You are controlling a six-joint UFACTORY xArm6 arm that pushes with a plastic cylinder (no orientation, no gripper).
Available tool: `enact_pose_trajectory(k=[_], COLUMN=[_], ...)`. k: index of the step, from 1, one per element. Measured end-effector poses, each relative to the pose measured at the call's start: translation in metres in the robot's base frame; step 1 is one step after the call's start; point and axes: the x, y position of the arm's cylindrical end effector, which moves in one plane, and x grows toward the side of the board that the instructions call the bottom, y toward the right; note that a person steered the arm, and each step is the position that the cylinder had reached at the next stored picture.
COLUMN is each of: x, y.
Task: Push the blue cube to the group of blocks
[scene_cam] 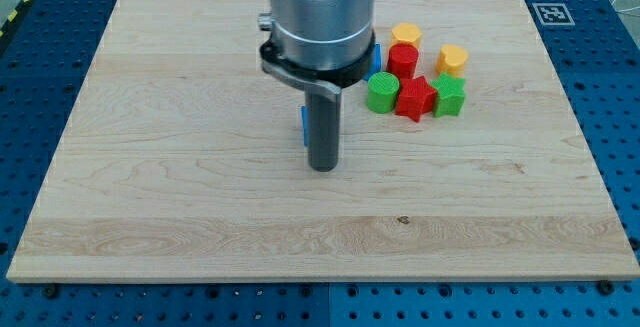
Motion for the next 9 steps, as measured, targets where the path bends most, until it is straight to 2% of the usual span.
enact_pose_trajectory(k=[3, 4, 6, 9], x=[-0.114, -0.135, -0.133, -0.078], y=[-0.004, -0.004, -0.026, -0.055])
